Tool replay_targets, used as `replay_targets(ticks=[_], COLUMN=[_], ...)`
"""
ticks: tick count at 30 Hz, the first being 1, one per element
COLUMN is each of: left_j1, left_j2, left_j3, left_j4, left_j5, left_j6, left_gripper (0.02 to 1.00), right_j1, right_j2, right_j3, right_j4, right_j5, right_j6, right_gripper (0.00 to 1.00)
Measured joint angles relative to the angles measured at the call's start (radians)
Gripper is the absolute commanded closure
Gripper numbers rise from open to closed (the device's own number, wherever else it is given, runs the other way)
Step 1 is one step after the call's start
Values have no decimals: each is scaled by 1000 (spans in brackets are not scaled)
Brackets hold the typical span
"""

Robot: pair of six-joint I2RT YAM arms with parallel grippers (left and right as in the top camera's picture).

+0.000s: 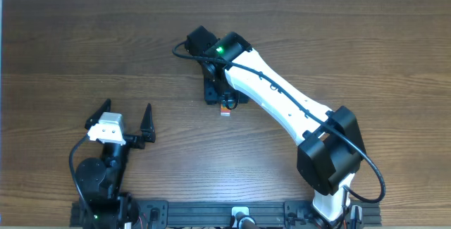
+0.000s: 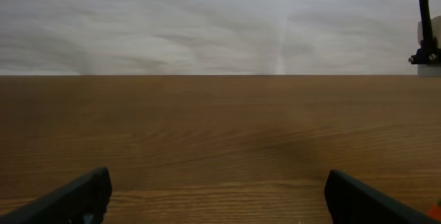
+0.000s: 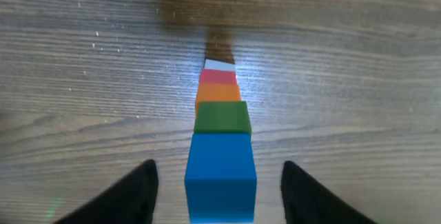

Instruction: Stack Cubes

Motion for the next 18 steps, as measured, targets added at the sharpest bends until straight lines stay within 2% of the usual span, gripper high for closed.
replay_targets(ticks=[10,15,18], left_j1=[0,0,0], left_j2=[0,0,0], left_j3=[0,0,0], left_j4=[0,0,0], left_j5=[0,0,0], left_j6=[0,0,0], left_gripper=[20,20,23], right_j1=[-27,-146,-261], right_j2=[0,0,0], right_j3=[0,0,0], right_j4=[121,249,272], right_j5=[0,42,87], right_j6=[-34,-122,-182], right_gripper=[123,7,7])
